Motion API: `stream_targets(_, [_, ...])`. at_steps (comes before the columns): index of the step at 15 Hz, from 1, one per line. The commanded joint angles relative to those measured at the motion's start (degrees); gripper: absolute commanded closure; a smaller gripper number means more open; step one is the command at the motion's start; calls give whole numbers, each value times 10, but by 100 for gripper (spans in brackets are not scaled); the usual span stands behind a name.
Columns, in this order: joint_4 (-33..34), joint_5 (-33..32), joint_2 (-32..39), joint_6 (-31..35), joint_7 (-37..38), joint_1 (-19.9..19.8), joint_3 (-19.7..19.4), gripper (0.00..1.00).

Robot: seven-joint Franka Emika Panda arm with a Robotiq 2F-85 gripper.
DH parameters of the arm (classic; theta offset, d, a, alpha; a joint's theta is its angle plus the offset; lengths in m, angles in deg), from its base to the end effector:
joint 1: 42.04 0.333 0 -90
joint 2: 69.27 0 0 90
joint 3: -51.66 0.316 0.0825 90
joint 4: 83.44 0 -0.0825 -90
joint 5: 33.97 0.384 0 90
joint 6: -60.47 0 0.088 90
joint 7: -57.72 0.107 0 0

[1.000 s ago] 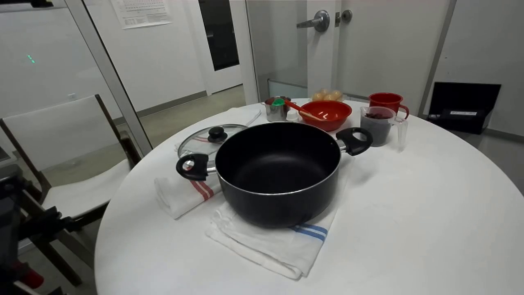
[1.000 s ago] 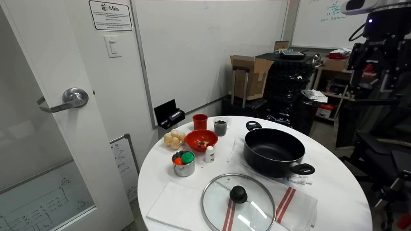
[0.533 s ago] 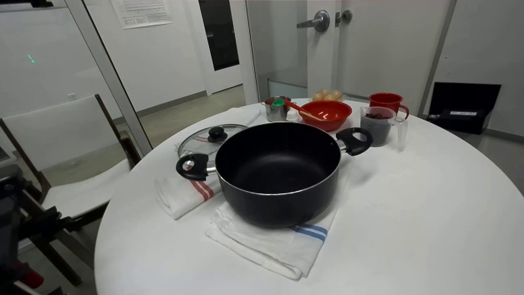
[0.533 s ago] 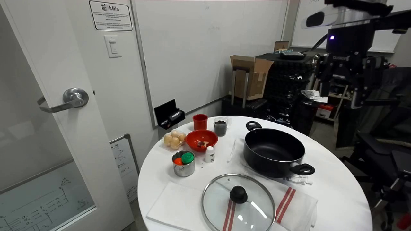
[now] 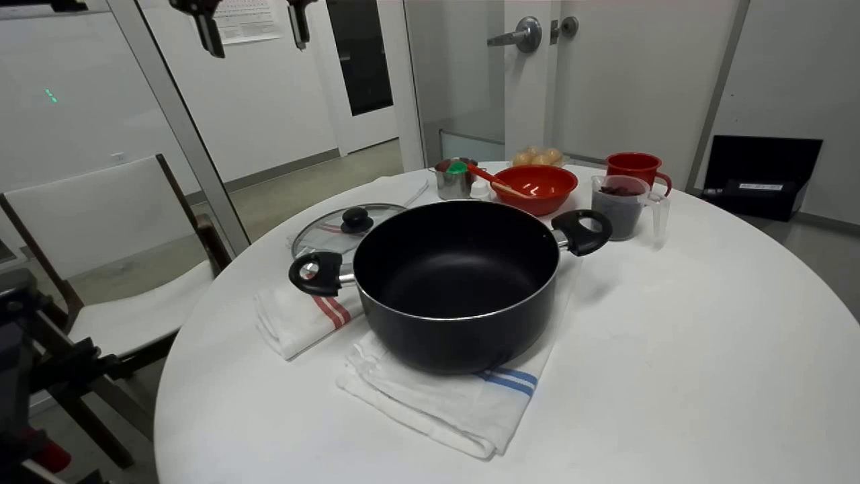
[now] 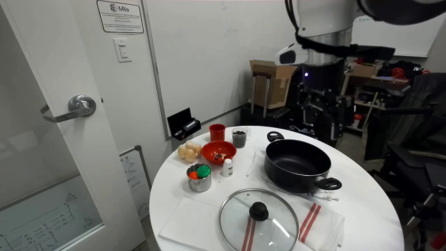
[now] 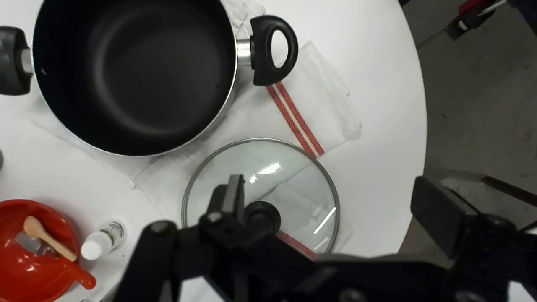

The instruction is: Put the lid on the pot

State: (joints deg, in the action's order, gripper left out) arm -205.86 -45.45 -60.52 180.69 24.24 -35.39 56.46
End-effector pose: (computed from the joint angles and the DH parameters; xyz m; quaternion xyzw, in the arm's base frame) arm 0.5309 0.0974 0.3212 0.8935 0.4327 -0.1069 0.0555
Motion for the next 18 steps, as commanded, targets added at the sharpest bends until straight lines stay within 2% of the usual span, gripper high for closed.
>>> stream_targets(1, [77, -29, 91, 3, 5, 4, 17, 0])
stream_targets(10, [219, -47, 283, 22, -1, 10, 31, 0])
stream_targets(18, [310, -53, 410, 66, 6, 18, 28, 0])
